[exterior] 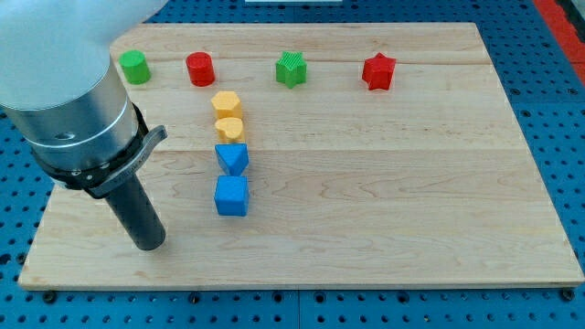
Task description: Push the hexagon to the bottom left of the red star
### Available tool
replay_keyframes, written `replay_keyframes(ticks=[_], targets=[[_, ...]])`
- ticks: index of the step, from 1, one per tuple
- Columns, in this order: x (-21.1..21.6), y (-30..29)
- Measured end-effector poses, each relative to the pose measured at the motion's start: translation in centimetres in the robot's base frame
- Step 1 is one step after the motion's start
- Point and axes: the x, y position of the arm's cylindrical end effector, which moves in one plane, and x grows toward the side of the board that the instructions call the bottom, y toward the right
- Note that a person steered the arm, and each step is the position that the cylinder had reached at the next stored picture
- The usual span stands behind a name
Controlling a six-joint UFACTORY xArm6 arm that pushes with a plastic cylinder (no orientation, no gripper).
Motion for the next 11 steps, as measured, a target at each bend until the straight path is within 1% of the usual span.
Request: replay_keyframes(ticks=[3,5,6,7,8,9,11], targets=[[-0.6,0.3],[-1.5,2.3],[-4.3,-0.4],[-10.4,-0.7],[-13.9,-0.4],[-18.4,-1.2],[-19.9,12.4]])
